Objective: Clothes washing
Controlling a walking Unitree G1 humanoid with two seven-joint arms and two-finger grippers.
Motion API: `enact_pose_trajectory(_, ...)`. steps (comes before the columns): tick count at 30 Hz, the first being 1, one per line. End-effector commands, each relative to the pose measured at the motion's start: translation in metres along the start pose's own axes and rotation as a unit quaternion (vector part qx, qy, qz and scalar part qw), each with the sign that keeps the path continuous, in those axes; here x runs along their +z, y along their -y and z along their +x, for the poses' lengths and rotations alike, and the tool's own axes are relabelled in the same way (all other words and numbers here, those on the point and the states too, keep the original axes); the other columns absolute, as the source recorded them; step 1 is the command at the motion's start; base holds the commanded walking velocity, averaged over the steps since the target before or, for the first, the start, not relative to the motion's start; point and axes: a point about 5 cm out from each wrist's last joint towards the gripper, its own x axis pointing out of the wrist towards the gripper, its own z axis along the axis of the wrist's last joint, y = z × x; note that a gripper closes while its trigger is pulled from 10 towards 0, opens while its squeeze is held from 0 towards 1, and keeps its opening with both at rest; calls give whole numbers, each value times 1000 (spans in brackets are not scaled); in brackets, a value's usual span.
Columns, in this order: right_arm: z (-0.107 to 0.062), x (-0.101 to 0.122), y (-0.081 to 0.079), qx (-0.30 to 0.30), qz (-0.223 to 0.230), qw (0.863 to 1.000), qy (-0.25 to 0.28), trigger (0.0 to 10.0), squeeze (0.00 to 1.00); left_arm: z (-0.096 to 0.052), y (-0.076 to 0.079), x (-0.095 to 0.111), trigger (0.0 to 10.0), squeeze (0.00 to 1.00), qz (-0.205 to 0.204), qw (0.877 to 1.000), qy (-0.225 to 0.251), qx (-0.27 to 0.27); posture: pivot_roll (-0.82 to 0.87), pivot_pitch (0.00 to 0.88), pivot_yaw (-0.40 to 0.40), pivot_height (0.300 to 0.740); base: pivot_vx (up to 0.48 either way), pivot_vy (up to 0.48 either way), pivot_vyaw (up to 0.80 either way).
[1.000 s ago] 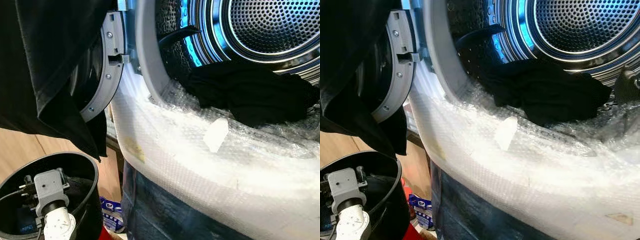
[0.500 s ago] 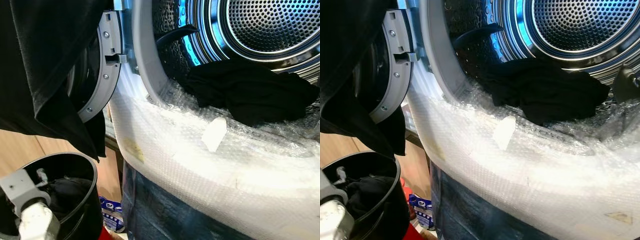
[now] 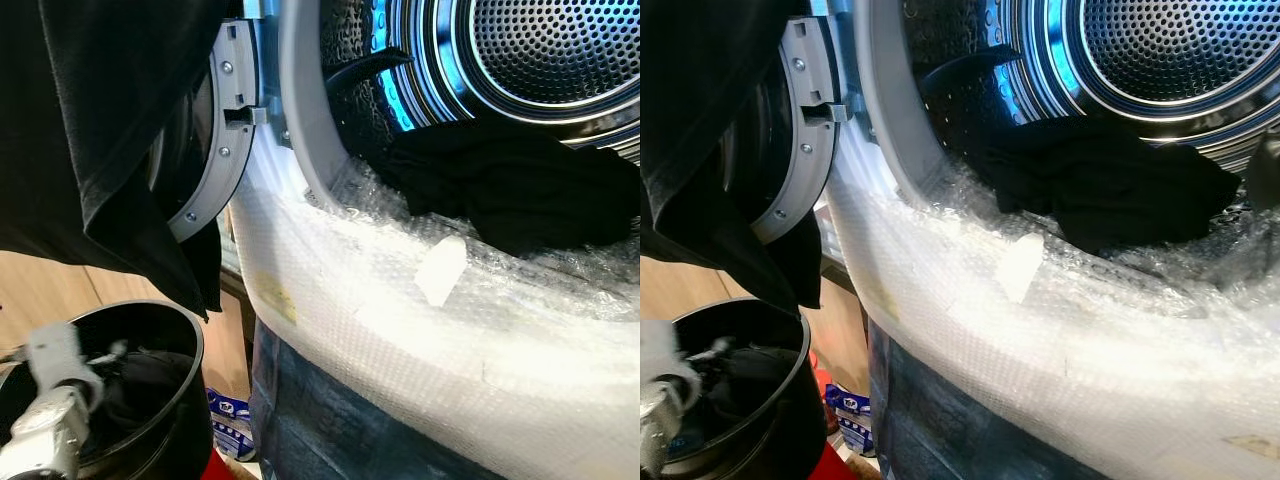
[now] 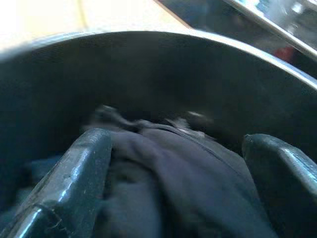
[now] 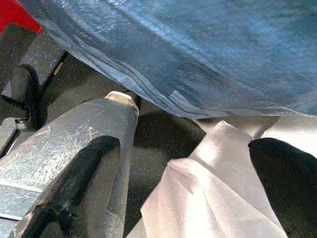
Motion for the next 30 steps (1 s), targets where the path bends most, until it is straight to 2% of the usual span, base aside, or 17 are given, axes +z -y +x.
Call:
enact_pose_trajectory(1,0,1,3,-4,0,1000,2,10000,0,3,3,1,10000,1000,3,1000,-1,-9,-24,0,-77,740,0,0,0)
enact_pose_trajectory(4,-1,6,7,-7,-9,1000,7,10000,0,11,16,1,10000,1000,-12,998,-18,-66,-35,0,-102,740,0,0,0)
enact_pose_trajectory(7,-1,7,11,-10,-15,1000,9,10000,0,15,22,6,10000,1000,-44,997,-14,-69,-44,0,-121,740,0,0,0)
enact_pose_trajectory(9,-2,9,14,-12,-17,1000,10,10000,0,18,25,6,10000,1000,-71,995,-20,-65,-49,0,-127,740,0,0,0)
enact_pose_trajectory(11,-2,9,16,-13,-20,1000,10,10000,0,19,27,3,10000,1000,-81,995,-29,-58,-53,0,-134,740,0,0,0)
enact_pose_trajectory(13,-3,11,19,-15,-21,1000,11,10000,0,20,30,0,10000,1000,-94,994,-31,-44,-57,0,-139,740,0,0,0)
enact_pose_trajectory(14,-3,12,22,-16,-20,1000,12,10000,0,20,31,-2,10000,1000,-117,992,-33,-21,-58,0,-141,740,0,0,0)
enact_pose_trajectory(19,-4,16,26,-18,-18,1000,14,10000,0,19,16,4,10000,1000,-158,985,1,66,-57,0,-147,740,0,0,0)
enact_pose_trajectory(25,-4,18,26,-15,-25,999,14,10000,0,19,9,8,10000,1000,-170,981,15,91,-52,0,-149,740,0,0,0)
enact_pose_trajectory(30,-4,22,24,-11,-29,999,16,10000,0,19,9,3,10000,1000,-202,975,-4,98,-54,0,-146,740,0,0,0)
